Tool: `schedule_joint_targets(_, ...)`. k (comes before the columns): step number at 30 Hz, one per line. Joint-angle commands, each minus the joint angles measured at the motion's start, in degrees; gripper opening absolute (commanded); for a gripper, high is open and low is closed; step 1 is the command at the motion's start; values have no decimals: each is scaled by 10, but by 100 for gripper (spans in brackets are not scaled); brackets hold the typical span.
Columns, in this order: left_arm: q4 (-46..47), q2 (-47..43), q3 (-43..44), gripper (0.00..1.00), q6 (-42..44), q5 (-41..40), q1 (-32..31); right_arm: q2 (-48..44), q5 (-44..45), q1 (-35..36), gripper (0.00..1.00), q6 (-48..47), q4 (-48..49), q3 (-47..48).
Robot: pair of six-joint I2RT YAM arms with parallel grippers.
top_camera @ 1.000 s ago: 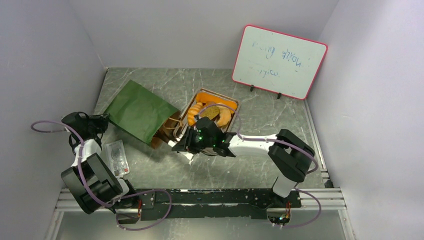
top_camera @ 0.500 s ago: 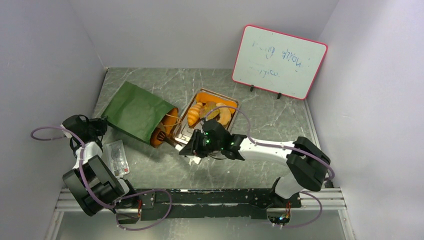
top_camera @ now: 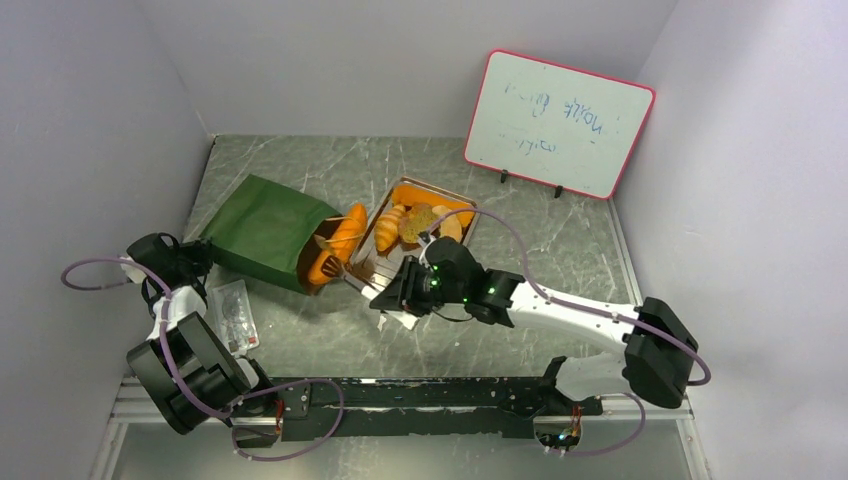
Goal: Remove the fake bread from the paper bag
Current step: Take out the fake bread from the paper bag, then place the fake bread in the container.
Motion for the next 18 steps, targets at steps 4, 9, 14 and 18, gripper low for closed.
schedule_joint_targets(4,4,-19,-4,7,-20,-21,9,-72,31,1,0,3,-50,-27)
schedule_joint_targets(9,0,-21,-4,7,-17,-26,9,-117,72,0,0,0,-104,-32)
schedule_joint_targets(14,5,-22,-12,7,-16,-22,9,-155,103,-11,0,-2,-151,-41)
schedule_joint_targets(18,8,-20,-14,7,-17,-18,10,-173,113,-36,0,-17,-188,-37)
